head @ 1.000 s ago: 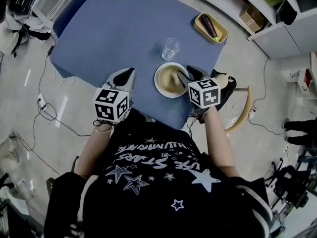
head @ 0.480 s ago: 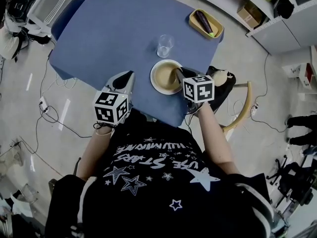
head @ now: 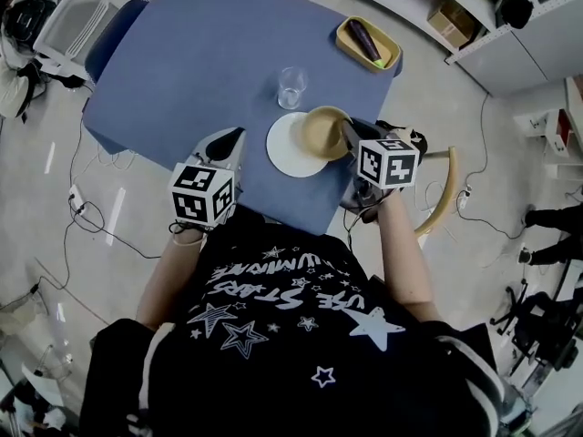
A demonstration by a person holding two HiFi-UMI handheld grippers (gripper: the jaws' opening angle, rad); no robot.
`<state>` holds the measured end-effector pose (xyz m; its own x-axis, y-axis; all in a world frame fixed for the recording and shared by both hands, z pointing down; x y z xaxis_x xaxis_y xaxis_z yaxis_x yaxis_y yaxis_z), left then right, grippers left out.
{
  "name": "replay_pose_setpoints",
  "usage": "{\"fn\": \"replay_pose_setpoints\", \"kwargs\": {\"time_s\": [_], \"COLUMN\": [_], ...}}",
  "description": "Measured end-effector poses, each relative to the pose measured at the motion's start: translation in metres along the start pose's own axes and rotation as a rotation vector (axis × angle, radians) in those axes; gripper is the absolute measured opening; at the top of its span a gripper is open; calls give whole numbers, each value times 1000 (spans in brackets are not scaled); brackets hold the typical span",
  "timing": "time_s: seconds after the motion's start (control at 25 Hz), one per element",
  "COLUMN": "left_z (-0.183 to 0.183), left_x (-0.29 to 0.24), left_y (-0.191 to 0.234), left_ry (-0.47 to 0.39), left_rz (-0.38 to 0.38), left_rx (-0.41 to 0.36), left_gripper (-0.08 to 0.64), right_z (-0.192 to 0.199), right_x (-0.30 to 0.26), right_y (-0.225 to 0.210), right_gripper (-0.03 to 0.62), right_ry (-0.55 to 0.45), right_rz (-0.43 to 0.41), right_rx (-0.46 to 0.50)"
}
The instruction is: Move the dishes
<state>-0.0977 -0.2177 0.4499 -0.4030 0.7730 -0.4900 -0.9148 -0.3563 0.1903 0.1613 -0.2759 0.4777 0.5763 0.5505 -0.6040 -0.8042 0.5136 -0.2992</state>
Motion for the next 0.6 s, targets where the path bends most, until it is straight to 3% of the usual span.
{"fn": "replay_pose_setpoints", "kwargs": {"time_s": [0.2, 0.6], "left_z": [-6, -9], "left_x": [-10, -24], "left_y": [-5, -7], "left_ry": [12, 31], "left_rz": [21, 16], "left_rx": [-31, -15], "left_gripper": [21, 22], "right_z": [-3, -3], "right_x": [6, -2], "right_y": [-32, -73], "right_gripper": [21, 21], "right_ry": [-14, -20], "right_rz": [61, 124], "right_rx": [-45, -138]}}
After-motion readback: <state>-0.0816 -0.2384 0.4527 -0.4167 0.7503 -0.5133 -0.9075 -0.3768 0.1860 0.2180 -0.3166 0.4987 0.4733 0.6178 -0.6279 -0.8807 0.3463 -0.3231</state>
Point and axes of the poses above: the fingertips, and each gripper's own axes: x backward along the fingers, y to its left, z out of its underside, the point moved 5 cm from there along x, backward along the fingers, and after that the axes turned 6 degrees about -z, right-handed, at the moved point
